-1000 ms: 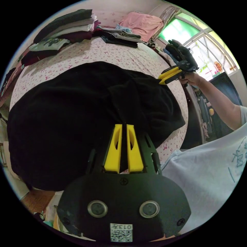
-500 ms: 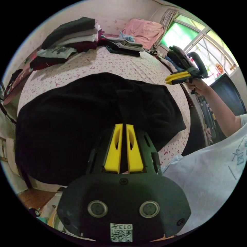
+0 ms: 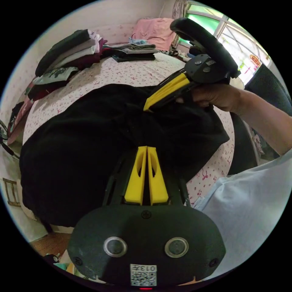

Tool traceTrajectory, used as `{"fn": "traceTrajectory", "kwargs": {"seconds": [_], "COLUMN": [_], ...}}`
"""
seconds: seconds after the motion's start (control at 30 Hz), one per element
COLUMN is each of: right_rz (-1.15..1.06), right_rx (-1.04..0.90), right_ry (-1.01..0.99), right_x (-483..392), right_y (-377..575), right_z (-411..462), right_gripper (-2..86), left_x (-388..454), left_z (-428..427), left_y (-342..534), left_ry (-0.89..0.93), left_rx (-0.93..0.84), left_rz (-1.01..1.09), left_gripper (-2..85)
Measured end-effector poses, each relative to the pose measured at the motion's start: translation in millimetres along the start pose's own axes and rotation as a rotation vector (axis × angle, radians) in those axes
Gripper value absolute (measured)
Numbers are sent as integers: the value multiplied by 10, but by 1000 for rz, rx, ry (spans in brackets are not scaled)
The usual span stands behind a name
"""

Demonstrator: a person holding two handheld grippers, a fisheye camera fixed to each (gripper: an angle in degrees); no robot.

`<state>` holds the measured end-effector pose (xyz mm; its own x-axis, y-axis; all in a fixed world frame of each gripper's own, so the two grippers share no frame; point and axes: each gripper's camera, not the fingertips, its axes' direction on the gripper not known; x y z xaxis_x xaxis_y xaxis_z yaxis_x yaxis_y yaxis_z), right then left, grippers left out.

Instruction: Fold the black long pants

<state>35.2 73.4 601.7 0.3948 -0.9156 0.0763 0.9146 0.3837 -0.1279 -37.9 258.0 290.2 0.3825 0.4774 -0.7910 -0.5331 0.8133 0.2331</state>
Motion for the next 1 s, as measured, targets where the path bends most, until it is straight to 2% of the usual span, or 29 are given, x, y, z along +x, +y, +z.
{"fn": "traceTrajectory", "kwargs": {"seconds": [0.1, 0.17, 0.27, 0.3, 0.37, 0.43, 0.5, 0.63, 0.8, 0.9, 0.97, 1.0], "right_rz": [-17, -21, -6, -10, -46, -83, -126, -200, -264, -275, -284, -288], "right_rx": [-63, 47, 193, 213, 246, 238, 230, 155, 37, -75, -216, -181], "right_ry": [-39, -88, -61, -64, -114, -160, -206, -291, -316, -278, -273, -267], "right_x": [27, 54, 72, 68, 32, -13, -72, -220, -401, -486, -552, -561], "right_y": [-142, -214, -415, -476, -796, -1091, -1413, -2189, -2768, -2893, -2867, -2844], "right_z": [-84, -317, -531, -549, -527, -437, -335, -69, 255, 524, 768, 745], "right_gripper": [6, 12, 35, 43, 68, 80, 91, 123, 136, 122, 85, 74], "left_x": [-360, -659, -1251, -1516, -1907, -2394, -2690, -3078, -3233, -3244, -3206, -3143], "left_z": [-325, -662, -1278, -1483, -1673, -1681, -1584, -1423, -1352, -1322, -1317, -1333], "left_y": [195, 459, 1109, 1411, 1833, 2261, 2467, 2592, 2602, 2671, 2661, 2624], "left_ry": [92, 93, -41, -98, -107, 5, 143, 304, 330, 356, 367, 354], "left_rx": [55, 151, 351, 415, 482, 526, 555, 560, 511, 498, 487, 484], "left_rz": [-63, -150, -405, -553, -731, -895, -962, -994, -967, -972, -955, -938], "left_gripper": [6, 16, 86, 122, 142, 168, 173, 168, 140, 112, 84, 75]}}
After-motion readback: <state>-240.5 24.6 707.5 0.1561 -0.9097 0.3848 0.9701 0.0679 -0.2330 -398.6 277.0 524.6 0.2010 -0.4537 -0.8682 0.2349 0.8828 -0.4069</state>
